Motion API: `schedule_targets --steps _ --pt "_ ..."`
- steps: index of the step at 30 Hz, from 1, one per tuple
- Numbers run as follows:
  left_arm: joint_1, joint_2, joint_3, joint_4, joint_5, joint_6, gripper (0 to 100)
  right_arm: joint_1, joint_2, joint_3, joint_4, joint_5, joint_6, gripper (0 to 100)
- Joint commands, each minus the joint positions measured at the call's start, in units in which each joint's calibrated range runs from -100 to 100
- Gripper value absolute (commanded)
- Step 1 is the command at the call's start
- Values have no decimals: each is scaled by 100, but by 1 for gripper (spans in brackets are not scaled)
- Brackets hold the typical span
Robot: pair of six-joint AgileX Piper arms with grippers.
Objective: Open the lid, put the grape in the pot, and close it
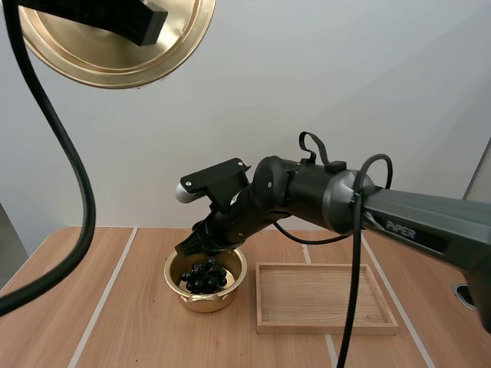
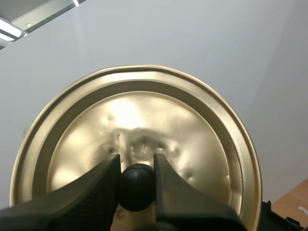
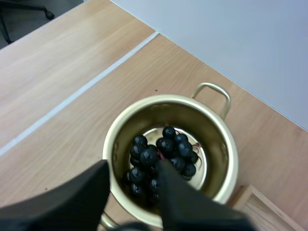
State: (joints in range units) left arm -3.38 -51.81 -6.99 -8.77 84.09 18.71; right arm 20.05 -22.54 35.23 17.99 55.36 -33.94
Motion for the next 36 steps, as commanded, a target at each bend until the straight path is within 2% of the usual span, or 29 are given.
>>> schedule_targets --steps 1,6,14,23,28,32,36 --pt "-14 -29 -62 94 -275 -178 0 -79 -542 336 -417 314 290 0" --pt "-14 84 -62 334 -536 -345 0 -275 -1469 1024 -417 546 302 0" --pt "-14 917 81 363 127 -345 0 -732 -3459 1818 -417 1717 302 0" --pt "-14 1772 1661 303 -327 -195 0 -1006 -5276 1818 -417 3224 390 0" --pt "-14 1907 2699 111 -1042 85 0 -1101 -5692 1818 -369 3583 413 0" --pt "-14 2081 3555 -532 -1318 737 0 -1101 -5768 1818 -369 3619 413 0" --pt "-14 2424 3997 -856 -1359 1141 0 -1101 -5768 1818 -369 3619 413 0"
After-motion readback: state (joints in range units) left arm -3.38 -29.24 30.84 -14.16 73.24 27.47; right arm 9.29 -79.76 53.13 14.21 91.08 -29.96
